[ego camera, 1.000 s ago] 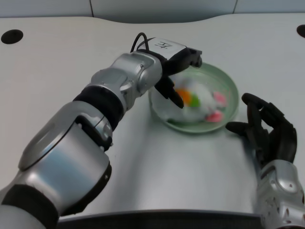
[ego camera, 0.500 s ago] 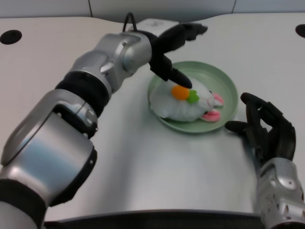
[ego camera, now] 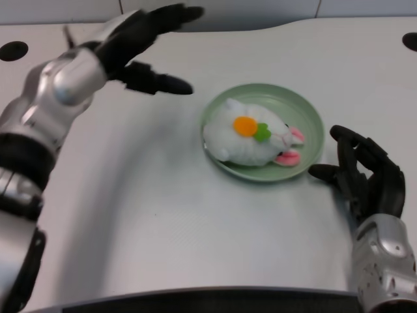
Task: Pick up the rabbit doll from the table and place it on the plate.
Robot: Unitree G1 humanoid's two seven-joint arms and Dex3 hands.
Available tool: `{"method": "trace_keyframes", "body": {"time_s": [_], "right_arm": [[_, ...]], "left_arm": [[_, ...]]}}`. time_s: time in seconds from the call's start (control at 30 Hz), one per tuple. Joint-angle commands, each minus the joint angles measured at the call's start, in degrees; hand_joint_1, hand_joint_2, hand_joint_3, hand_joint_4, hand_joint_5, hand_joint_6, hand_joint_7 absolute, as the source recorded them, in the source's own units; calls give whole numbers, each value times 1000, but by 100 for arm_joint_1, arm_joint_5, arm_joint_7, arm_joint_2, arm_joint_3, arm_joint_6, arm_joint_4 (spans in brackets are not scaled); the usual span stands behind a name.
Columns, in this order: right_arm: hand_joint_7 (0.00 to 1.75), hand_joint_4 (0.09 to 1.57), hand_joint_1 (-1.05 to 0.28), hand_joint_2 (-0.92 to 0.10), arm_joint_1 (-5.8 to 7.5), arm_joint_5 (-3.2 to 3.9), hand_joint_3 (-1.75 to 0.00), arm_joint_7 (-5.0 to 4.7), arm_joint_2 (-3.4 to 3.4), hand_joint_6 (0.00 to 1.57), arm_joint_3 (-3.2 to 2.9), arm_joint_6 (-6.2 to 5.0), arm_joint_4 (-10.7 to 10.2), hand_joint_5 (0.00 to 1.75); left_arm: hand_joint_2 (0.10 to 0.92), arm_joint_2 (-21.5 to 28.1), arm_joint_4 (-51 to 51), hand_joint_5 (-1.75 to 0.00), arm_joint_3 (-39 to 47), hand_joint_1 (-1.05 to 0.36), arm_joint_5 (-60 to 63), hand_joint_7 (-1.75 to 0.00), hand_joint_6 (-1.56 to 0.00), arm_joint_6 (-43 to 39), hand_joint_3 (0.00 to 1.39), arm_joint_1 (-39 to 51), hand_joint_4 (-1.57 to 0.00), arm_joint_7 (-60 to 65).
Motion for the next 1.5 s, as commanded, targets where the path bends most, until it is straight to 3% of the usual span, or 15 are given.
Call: {"method": "trace_keyframes", "body": {"time_s": [0.03, 0.1, 0.17, 0.27, 0.43, 0.57, 0.67, 0.83, 1.03, 1.13, 1.2, 1.27, 1.33, 1.37, 1.5], "right_arm": [[445, 800, -328, -921, -19, -21, -249, -1, 29, 787, 24, -49, 20, 1037], [447, 802, -326, -921, -8, -12, -251, 11, 31, 790, 25, -51, 5, 1040], [450, 805, -325, -921, 5, -21, -252, 8, 30, 793, 36, -56, -13, 1043], [450, 819, -330, -921, 28, -47, -259, -20, 29, 791, 55, -33, -67, 1051], [449, 788, -322, -921, 16, -35, -263, 10, -8, 783, 43, -1, -53, 1047], [450, 784, -327, -921, 47, -68, -264, 55, -24, 779, 68, -114, -67, 1061], [455, 786, -328, -921, 49, -80, -265, 44, -27, 780, 63, -103, -74, 1072], [457, 789, -324, -921, 52, -73, -256, -15, 3, 777, 45, -36, -122, 1075], [456, 777, -322, -921, 88, -138, -268, 22, -24, 765, 83, -110, -131, 1080], [461, 779, -319, -921, 93, -123, -272, 32, -27, 768, 84, -80, -154, 1089], [462, 775, -313, -921, 101, -115, -281, 22, -26, 764, 84, -52, -192, 1092], [463, 774, -312, -921, 107, -115, -286, 33, -36, 762, 87, -51, -202, 1095], [464, 772, -313, -921, 113, -108, -288, 37, -35, 760, 84, -46, -212, 1096], [466, 769, -318, -921, 116, -103, -282, 33, -30, 762, 81, -39, -220, 1094], [470, 775, -318, -921, 134, -124, -277, 2, -29, 764, 87, -38, -248, 1094]], "left_arm": [[907, 159, -418, -173, 203, -745, -213, -57, -268, -58, 10, 475, -208, -50], [907, 172, -822, -220, 427, -708, -385, -58, -298, -87, 7, 969, -247, 133], [911, 150, -1257, -455, 644, -669, -525, -27, -345, -42, 3, 1442, -185, 309], [920, 134, -1943, -694, 982, -447, -657, -41, -445, -58, 23, 2299, -212, 687], [921, -46, -2567, -875, 1366, -339, -1029, -59, -530, 190, 112, 3133, -269, 810], [921, -254, -2800, -978, 1490, -347, -1225, -84, -596, 239, 142, 3616, -380, 851], [921, -496, -3067, -1098, 1602, -361, -1566, -98, -655, 478, 193, 3958, -464, 778], [921, -810, -3655, -1153, 1753, -393, -2122, -125, -733, 1028, 273, 4334, -499, 571], [921, -999, -4010, -1321, 1727, -458, -2372, -188, -839, 1379, 337, 4674, -571, 323], [921, -1050, -4124, -1451, 1685, -464, -2304, -279, -881, 1495, 398, 4815, -562, 308], [921, -1101, -4154, -1556, 1672, -452, -2295, -632, -762, 1571, 456, 4893, -540, 309], [921, -1149, -4167, -1689, 1669, -448, -2262, -1179, -563, 1649, 496, 4943, -520, 369], [921, -1200, -4172, -1731, 1679, -448, -2223, -1348, -500, 1711, 506, 4991, -516, 449], [921, -1230, -4175, -1740, 1685, -447, -2208, -1532, -438, 1756, 537, 5023, -550, 494], [921, -1350, -4233, -1746, 1713, -441, -2258, -1731, -332, 1975, 584, 5176, -572, 585]]}}
